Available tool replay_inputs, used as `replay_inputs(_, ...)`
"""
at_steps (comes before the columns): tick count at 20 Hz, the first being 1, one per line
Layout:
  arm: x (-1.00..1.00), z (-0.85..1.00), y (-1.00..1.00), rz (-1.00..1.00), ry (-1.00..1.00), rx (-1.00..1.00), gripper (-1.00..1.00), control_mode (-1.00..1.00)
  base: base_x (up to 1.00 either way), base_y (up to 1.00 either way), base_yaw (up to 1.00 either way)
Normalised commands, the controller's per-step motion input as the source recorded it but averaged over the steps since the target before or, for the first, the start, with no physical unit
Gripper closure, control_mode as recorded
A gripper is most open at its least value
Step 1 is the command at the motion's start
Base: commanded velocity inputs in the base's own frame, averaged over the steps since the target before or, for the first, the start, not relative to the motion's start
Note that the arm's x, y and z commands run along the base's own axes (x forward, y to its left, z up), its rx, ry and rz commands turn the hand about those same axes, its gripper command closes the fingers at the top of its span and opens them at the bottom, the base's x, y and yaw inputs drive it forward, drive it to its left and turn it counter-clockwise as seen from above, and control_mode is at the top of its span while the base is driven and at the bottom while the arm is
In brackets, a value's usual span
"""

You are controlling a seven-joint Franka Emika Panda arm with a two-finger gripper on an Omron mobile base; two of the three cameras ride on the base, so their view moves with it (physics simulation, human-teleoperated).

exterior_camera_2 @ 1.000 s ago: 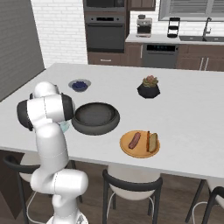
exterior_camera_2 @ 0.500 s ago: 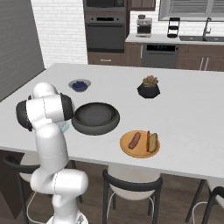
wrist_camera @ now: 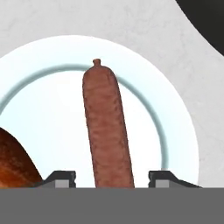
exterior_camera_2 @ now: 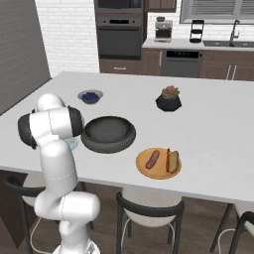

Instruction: Place one bun and one sausage from the bowl on each plate.

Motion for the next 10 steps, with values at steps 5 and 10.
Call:
replay_inputs(5,0.00,0.00,0.07,0.00,-0.05,0.00,-1.00,-1.00,0.00,0.00,0.00)
replay_inputs(10,-0.09,0.37,0.00,0.00,-0.03,0.00,-1.00,-1.00,0.00,0.00,0.00)
